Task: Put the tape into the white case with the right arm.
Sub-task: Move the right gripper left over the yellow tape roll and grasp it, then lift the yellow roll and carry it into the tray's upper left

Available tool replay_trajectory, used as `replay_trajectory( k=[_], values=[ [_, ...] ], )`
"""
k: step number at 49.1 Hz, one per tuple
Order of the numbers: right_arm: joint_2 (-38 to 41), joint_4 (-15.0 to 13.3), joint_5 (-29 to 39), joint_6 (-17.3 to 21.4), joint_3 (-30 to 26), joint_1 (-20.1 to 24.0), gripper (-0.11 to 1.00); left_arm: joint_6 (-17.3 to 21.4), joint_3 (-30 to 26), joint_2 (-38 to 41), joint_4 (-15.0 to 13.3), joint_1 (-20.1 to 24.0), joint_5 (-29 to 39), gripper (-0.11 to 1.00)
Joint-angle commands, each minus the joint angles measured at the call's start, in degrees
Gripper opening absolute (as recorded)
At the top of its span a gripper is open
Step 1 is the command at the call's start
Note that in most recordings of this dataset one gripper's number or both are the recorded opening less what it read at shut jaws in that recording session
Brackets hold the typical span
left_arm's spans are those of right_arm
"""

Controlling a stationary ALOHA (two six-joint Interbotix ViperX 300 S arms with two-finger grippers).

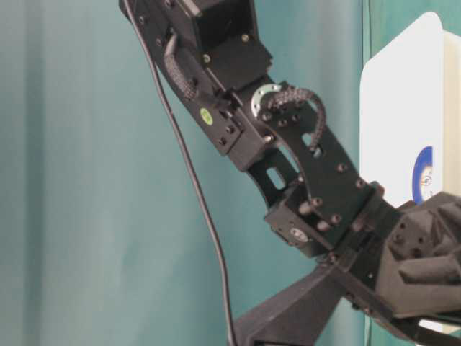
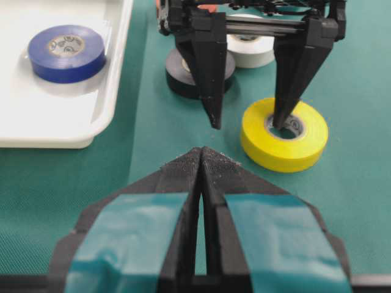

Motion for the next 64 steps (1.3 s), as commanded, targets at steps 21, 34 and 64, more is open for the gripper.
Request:
replay_trajectory(
  k=[21, 34, 64],
  values=[
    [1.49, -0.26, -0.97, 0.09, -2.81, 0.09, 0.44, 0.0, -0.53, 0.44, 0.0, -0.18, -0.26, 0.0],
    [1.49, -1.23, -0.26, 0.0, -3.87, 0.09, 0.22, 0.0, -0.53, 0.44, 0.0, -0.18, -0.26, 0.0],
    [-3.08, -1.32, 3.69, 0.53, -3.96, 0.88, 0.02, -0.09, -0.53, 0.44, 0.0, -0.26, -0.26, 0.0]
  ],
)
